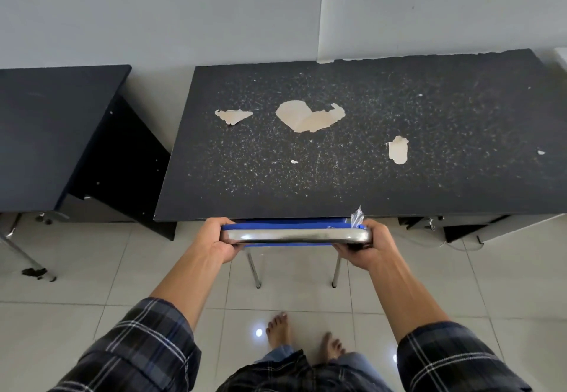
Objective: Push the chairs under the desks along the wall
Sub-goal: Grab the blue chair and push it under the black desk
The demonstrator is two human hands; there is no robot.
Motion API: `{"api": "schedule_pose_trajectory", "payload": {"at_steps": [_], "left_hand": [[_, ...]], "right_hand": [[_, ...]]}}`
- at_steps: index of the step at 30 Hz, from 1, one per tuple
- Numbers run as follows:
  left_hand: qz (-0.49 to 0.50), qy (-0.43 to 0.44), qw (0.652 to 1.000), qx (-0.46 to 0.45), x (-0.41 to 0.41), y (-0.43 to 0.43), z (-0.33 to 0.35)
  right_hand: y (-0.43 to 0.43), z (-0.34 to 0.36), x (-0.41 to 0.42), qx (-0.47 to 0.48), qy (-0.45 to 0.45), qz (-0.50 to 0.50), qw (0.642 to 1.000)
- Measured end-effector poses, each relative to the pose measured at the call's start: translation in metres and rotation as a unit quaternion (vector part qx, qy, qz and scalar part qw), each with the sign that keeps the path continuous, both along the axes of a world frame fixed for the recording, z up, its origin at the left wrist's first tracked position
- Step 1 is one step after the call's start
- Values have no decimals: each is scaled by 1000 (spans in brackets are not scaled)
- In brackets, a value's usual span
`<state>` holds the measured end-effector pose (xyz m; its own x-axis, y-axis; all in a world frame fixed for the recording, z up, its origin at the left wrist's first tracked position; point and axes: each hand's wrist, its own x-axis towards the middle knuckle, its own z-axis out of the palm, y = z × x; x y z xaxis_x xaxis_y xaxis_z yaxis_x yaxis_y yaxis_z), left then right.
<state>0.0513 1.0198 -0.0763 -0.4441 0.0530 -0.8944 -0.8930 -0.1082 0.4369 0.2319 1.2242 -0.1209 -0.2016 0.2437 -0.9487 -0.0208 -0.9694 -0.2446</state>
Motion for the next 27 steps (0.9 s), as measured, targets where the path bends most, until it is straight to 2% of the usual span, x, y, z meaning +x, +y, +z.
{"api": "schedule_pose_trajectory", "payload": {"at_steps": [11, 22, 25, 27], "left_hand": [[16, 43, 998, -32, 14, 7, -4], [24, 93, 992, -85, 38, 10, -5], [-37, 155, 967, -201, 49, 15, -3], [-125, 245, 917, -288, 58, 15, -3]], "right_hand": [[16, -1, 2, 2, -9, 66, 998], [20, -10, 10, -5, 37, 76, 996], [17, -11, 9, 5, 39, 82, 996], [15, -10, 10, 24, 31, 81, 996]]}}
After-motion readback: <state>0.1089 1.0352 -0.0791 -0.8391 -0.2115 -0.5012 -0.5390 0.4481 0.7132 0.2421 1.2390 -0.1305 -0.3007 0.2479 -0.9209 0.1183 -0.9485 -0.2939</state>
